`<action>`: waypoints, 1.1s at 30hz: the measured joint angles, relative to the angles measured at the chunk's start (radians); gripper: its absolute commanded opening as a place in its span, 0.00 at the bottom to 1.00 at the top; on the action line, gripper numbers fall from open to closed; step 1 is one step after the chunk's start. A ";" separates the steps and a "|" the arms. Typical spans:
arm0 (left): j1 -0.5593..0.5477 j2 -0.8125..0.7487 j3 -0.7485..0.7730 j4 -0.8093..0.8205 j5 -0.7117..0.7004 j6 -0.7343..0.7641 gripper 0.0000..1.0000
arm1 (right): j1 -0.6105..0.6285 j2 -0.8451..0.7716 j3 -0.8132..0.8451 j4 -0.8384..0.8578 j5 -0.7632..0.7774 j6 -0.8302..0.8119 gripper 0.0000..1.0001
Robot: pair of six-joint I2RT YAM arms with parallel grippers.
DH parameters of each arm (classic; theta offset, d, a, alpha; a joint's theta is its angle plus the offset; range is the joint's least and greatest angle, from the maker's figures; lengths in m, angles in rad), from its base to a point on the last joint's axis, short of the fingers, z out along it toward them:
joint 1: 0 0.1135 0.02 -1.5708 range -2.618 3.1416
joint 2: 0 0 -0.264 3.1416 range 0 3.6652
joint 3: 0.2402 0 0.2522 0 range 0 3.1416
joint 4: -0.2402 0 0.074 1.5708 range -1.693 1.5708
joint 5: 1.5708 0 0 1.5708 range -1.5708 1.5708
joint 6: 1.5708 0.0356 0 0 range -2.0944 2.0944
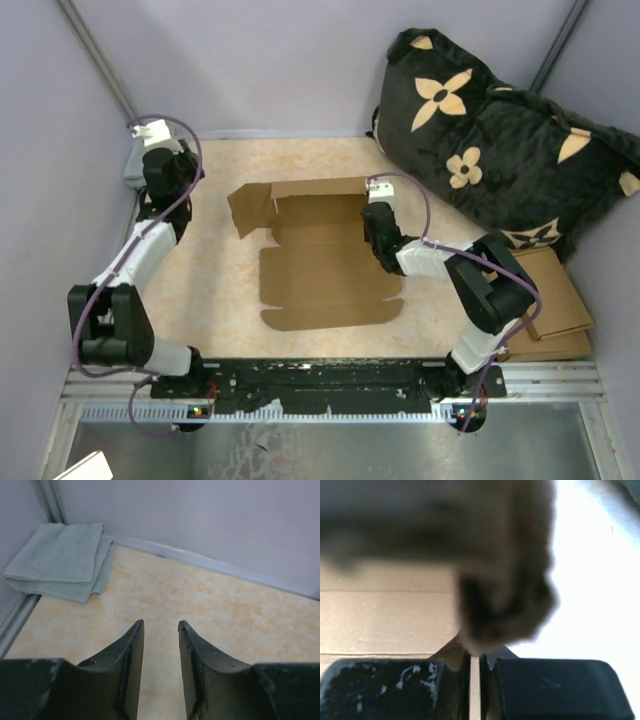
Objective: Fold the paper box
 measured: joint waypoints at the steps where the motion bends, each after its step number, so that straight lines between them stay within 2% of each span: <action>1: 0.037 0.019 0.000 0.010 0.010 -0.014 0.42 | -0.011 -0.002 0.000 0.000 -0.019 -0.005 0.00; 4: 0.102 0.109 0.009 0.026 0.087 -0.043 0.42 | -0.041 -0.004 0.000 0.009 -0.084 -0.016 0.00; 9: 0.126 0.295 0.001 0.067 0.305 -0.059 0.42 | -0.081 -0.003 0.014 0.003 -0.190 -0.037 0.00; 14: 0.125 0.320 -0.138 0.190 0.513 -0.085 0.42 | -0.101 0.006 0.057 -0.050 -0.269 -0.056 0.00; 20: 0.114 0.249 -0.270 0.257 0.646 -0.100 0.41 | -0.106 0.028 0.100 -0.083 -0.310 -0.059 0.00; 28: 0.069 -0.009 -0.369 0.192 0.675 -0.065 0.42 | -0.106 0.051 0.133 -0.096 -0.333 -0.056 0.00; 33: 0.041 -0.095 -0.439 0.153 0.683 -0.053 0.42 | -0.106 0.051 0.133 -0.096 -0.336 -0.050 0.00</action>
